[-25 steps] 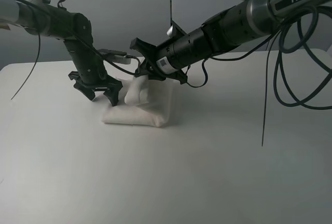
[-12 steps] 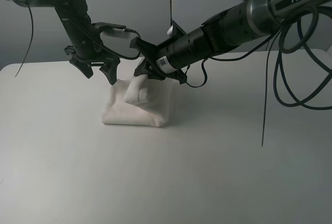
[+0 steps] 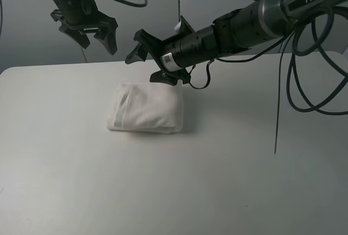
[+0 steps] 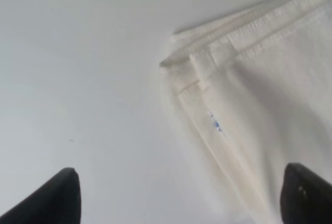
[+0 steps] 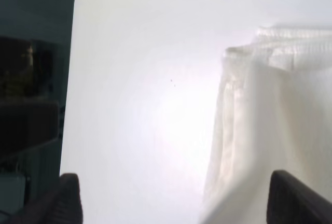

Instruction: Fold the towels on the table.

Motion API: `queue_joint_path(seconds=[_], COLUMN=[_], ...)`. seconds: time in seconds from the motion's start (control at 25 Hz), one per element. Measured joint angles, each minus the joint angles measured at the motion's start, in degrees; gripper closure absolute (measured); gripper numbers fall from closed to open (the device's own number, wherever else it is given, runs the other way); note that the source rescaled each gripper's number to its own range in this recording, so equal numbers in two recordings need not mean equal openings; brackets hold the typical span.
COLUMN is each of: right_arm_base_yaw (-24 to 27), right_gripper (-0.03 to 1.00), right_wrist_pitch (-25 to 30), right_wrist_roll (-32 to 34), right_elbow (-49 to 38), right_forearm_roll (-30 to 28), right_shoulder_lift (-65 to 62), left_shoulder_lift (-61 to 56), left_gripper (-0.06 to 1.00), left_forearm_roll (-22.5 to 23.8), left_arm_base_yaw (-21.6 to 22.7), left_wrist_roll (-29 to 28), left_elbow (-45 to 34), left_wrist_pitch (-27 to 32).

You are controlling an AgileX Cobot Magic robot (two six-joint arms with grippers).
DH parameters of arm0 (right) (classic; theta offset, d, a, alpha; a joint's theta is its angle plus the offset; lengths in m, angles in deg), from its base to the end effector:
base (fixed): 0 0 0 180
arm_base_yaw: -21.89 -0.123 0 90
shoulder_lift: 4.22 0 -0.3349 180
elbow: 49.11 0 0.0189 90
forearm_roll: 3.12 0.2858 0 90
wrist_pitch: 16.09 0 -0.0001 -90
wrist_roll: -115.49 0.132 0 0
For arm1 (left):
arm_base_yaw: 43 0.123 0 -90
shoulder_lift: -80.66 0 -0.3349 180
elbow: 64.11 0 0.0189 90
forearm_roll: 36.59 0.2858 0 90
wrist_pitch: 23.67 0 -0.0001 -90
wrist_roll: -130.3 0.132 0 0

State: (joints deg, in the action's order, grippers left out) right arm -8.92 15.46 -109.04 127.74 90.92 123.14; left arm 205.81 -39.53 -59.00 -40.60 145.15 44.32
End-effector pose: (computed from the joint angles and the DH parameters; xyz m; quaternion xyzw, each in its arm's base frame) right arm 0.4125 0.3263 0.1486 0.0287 0.8729 0.4592 0.1623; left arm 0.4939 -0.1482 0.2596 0.2090 0.9675 -0.0333 0.1384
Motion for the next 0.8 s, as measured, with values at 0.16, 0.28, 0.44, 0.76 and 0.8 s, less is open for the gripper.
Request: queue_joint_path(seconds=[0.16,0.28,0.44,0.76,0.8], right_arm_base_yaw=[-0.27,-0.38,-0.47,1.27,1.73], right_gripper=[0.19,0.08,-0.03,-0.03,-0.03], right_wrist_pitch=[1.05,2.04,1.57,0.9,1.12], right_wrist_roll=[-0.76,-3.26,-5.02,4.86,7.52], right_elbow=[0.0,0.0,0.0,-0.09,-0.09], right_forearm_roll=[0.8,0.8,-6.23,-35.39,-40.51], right_shoulder_lift=[0.0,0.0,-1.25,-14.79,-17.02], left_shoulder_lift=[-0.66,-0.66,-1.25,-8.41,-9.91], left_gripper=[-0.04,-0.04,-0.04,-0.04,-0.04], left_forearm_roll=[0.0,0.0,0.0,0.13,0.27], left_arm_base_yaw=[0.0,0.0,0.0,0.0,0.0], left_wrist_roll=[0.0,0.09,0.99,1.75,1.86], left_elbow=[-0.01,-0.01,-0.01,-0.01,-0.01], left_wrist_pitch=[1.09,1.48,1.6,1.69,1.69])
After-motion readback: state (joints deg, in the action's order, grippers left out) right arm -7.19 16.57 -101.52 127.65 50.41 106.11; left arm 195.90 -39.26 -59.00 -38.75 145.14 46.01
